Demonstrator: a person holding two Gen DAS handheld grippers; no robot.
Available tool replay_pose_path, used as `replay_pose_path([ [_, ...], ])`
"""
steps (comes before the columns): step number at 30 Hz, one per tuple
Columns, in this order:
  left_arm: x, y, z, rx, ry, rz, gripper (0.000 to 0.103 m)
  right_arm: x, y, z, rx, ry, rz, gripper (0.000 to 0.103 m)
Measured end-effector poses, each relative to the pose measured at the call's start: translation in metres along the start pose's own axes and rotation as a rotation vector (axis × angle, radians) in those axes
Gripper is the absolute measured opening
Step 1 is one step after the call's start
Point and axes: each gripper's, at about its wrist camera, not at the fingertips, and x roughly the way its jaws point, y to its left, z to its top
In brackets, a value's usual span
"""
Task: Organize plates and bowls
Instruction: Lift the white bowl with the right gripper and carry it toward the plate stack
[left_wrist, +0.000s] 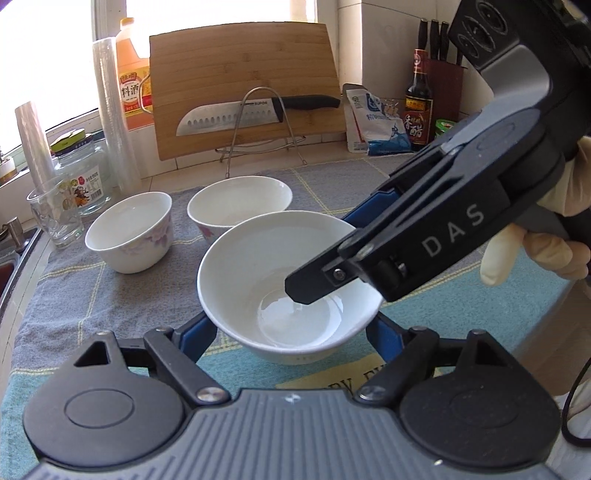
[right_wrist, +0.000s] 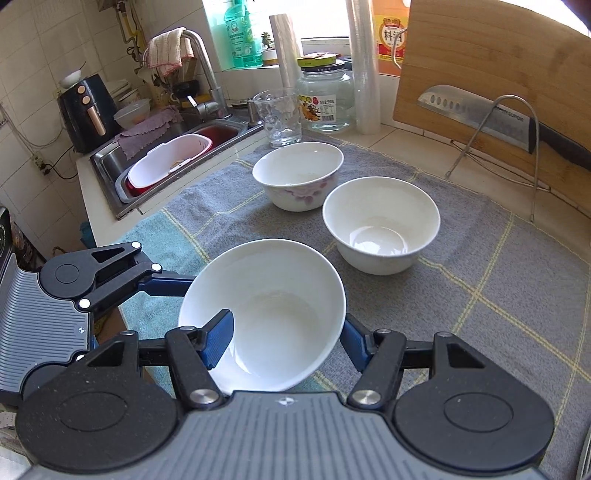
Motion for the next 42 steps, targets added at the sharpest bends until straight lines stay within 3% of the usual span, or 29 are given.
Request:
replay_pose_path([
  [15, 0.024, -0.042, 0.011, 0.081, 0.019, -0.131, 0.087, -0.033, -0.03, -0.04, 0.114, -0.013, -0.107, 0.069],
  [37, 0.045, -0.054, 0.015, 0.097, 0.062, -0.153, 0.087, -0.029, -0.052, -0.051, 0.156, 0.007, -0.109, 0.069],
  [39, 0.047, -0.054, 0.015, 0.09, 0.066, -0.157, 0.087, -0.027, -0.053, -0.051, 0.16, 0.01, -0.103, 0.072],
  [42, 0.044, -0.052, 0.016, 0.087, 0.051, -0.162, 0.093, -0.027, -0.053, -0.051, 0.163, 0.0, -0.1, 0.089],
])
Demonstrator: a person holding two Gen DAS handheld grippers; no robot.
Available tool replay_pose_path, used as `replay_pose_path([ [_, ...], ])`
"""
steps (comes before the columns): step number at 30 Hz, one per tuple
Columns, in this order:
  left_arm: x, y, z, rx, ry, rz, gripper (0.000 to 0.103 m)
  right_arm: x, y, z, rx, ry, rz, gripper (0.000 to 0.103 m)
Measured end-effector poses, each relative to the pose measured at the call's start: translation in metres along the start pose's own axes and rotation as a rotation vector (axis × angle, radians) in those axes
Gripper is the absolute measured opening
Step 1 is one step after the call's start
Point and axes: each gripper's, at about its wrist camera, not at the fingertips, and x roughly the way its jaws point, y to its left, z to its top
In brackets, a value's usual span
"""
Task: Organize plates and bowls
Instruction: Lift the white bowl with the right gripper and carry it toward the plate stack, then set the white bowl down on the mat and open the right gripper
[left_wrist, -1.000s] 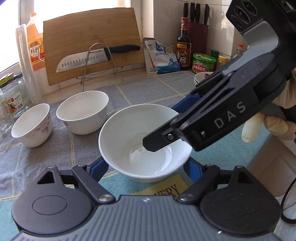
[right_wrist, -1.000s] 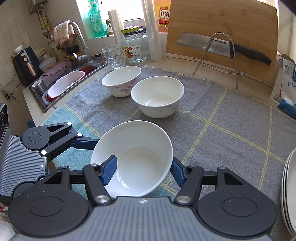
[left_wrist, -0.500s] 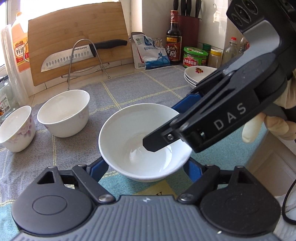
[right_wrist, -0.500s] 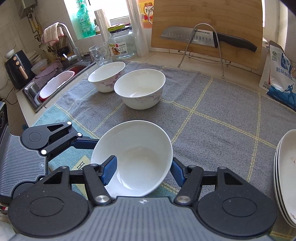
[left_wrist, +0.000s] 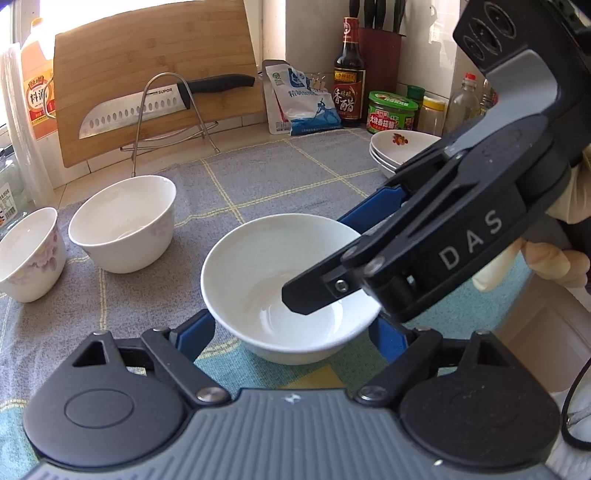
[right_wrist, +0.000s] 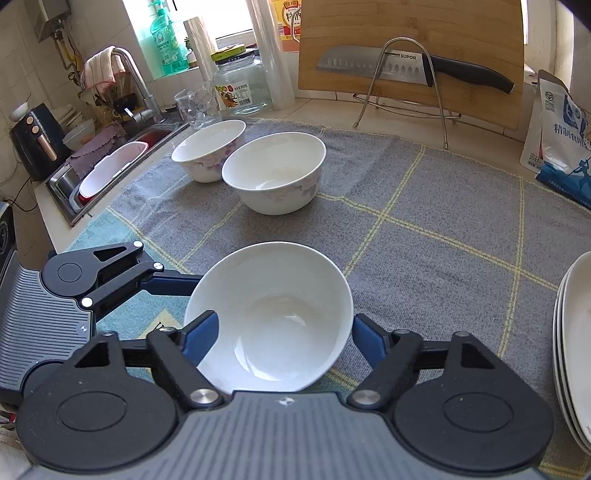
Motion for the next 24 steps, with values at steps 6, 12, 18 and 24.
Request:
replay_pose_path([
  [6, -0.009, 0.008, -0.003, -0.024, -0.002, -0.008, 0.098, -0.006, 0.001, 0.007, -0.016, -0.028, -0.022, 0.098],
  [12, -0.025, 0.018, -0.004, -0.056, -0.015, 0.005, 0.098, -0.008, 0.002, 0.012, -0.038, -0.038, -0.04, 0.099],
  [18, -0.04, 0.034, 0.0, -0.1, -0.06, 0.041, 0.098, -0.008, 0.006, 0.02, -0.073, -0.04, -0.037, 0.1],
  [24, -0.038, 0.058, 0.004, -0.128, -0.095, 0.128, 0.098, -0.008, 0.008, 0.034, -0.111, -0.051, -0.03, 0.1],
])
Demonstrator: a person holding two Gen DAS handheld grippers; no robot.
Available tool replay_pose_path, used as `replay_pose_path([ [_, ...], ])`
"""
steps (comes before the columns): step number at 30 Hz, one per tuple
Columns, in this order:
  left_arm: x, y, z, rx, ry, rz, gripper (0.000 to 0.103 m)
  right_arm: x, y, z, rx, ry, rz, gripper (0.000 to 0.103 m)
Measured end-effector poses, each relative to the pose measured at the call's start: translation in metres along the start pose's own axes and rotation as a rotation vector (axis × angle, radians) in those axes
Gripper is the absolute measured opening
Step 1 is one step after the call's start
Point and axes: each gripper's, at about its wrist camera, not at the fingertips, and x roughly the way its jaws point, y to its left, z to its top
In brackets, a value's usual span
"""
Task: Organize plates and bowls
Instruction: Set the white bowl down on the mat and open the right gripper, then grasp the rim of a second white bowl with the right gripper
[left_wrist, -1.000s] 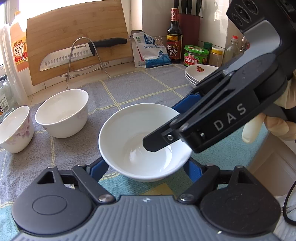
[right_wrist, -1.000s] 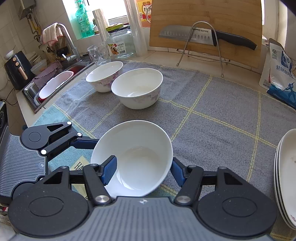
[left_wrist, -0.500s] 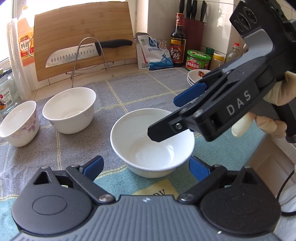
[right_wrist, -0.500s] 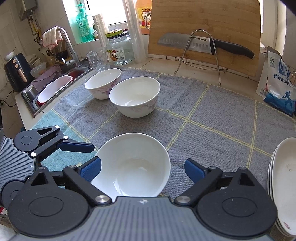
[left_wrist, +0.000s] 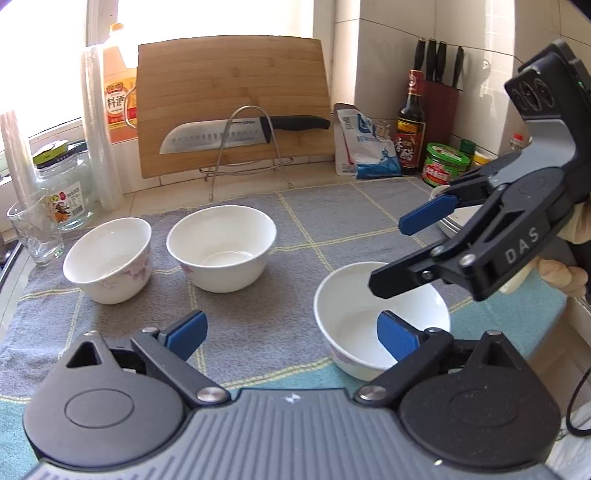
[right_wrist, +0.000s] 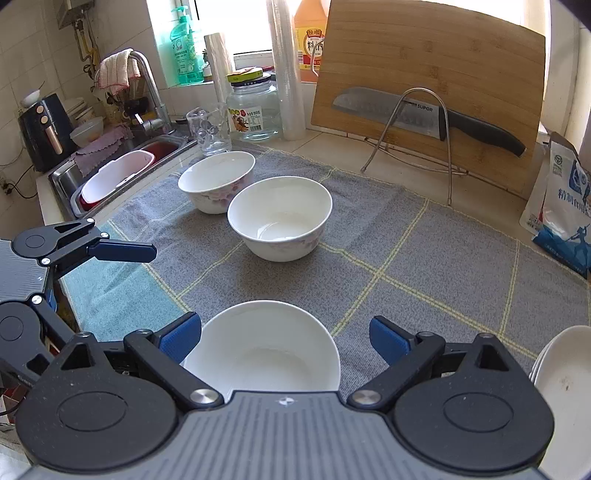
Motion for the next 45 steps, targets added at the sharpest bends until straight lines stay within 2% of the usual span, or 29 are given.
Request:
replay_pose_path([
  [9, 0.042, 0.03, 0.007, -0.001, -0.021, 0.133, 0.098, 0.017, -0.013, 0.035, -0.064, -0.009, 0.006, 0.099],
  [18, 0.078, 0.042, 0.014, 0.015, -0.017, 0.137, 0.098, 0.06, -0.028, 0.069, -0.06, 0.02, 0.056, 0.099],
  [29, 0.1, 0.043, 0.02, 0.032, 0.002, 0.115, 0.097, 0.11, -0.033, 0.094, -0.059, 0.075, 0.101, 0.094],
  [45, 0.105, 0.05, 0.026, 0.039, 0.001, 0.084, 0.093, 0.137, -0.038, 0.1, -0.035, 0.123, 0.155, 0.072],
])
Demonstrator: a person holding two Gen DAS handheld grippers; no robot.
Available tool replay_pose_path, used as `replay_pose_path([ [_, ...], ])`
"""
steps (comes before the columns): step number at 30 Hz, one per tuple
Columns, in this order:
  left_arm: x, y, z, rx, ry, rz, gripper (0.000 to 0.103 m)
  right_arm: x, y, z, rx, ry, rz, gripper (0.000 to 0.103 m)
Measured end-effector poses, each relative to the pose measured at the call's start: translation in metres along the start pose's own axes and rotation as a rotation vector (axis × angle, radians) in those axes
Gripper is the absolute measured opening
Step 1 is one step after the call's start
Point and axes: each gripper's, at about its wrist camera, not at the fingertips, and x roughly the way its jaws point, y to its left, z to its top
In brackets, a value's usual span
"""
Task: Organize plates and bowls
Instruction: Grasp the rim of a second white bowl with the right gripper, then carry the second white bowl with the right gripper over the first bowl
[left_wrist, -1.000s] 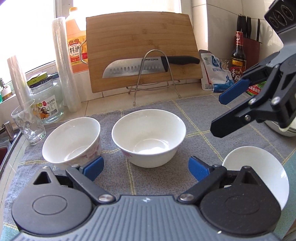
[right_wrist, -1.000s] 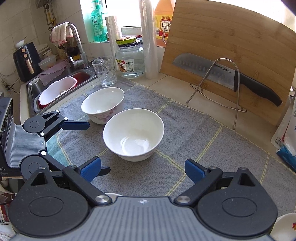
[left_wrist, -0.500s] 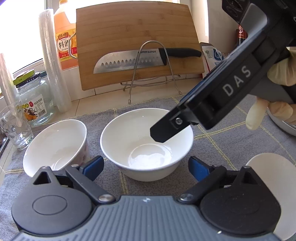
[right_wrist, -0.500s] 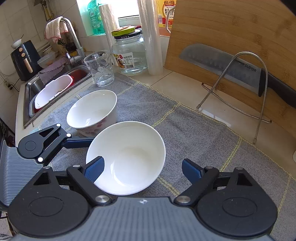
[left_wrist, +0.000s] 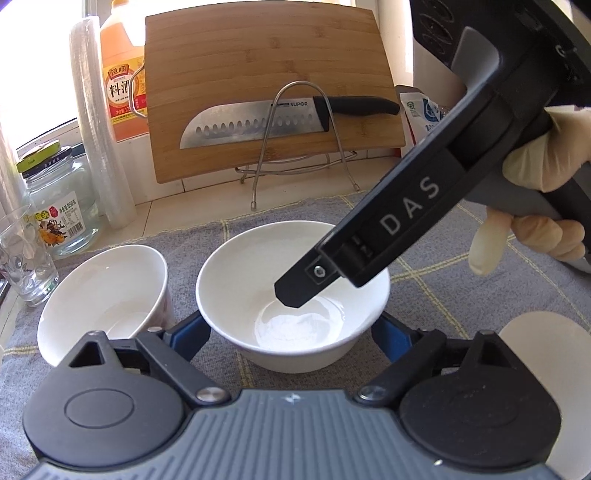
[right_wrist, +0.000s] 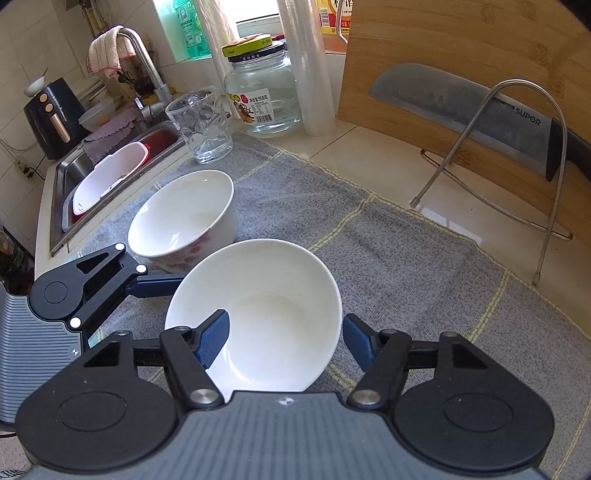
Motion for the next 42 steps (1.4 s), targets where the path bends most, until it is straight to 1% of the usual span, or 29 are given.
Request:
replay_pose_path([
  [2, 0.0, 0.0, 0.0, 0.003, 0.002, -0.003, 0.093, 0.0, 0.001, 0.001, 0.004, -0.005, 0.011, 0.07],
  [14, 0.0, 0.0, 0.002, 0.01, 0.022, -0.008, 0.092, 0.0, 0.005, 0.001, -0.002, 0.007, -0.005, 0.07],
  [19, -0.005, -0.003, 0.004, 0.02, 0.022, -0.008, 0.092, -0.007, 0.008, -0.002, -0.001, 0.003, -0.006, 0.07],
  [28, -0.028, -0.017, 0.008, 0.052, 0.021, -0.012, 0.092, -0.035, 0.02, -0.011, 0.011, -0.02, -0.002, 0.071],
  [31, -0.039, -0.023, 0.008, 0.062, 0.02, -0.019, 0.092, -0.047, 0.028, -0.017, 0.015, -0.028, -0.013, 0.071],
  [42, -0.074, -0.046, 0.001, 0.037, 0.015, -0.05, 0.092, -0.089, 0.053, -0.043, 0.038, -0.068, -0.024, 0.073],
])
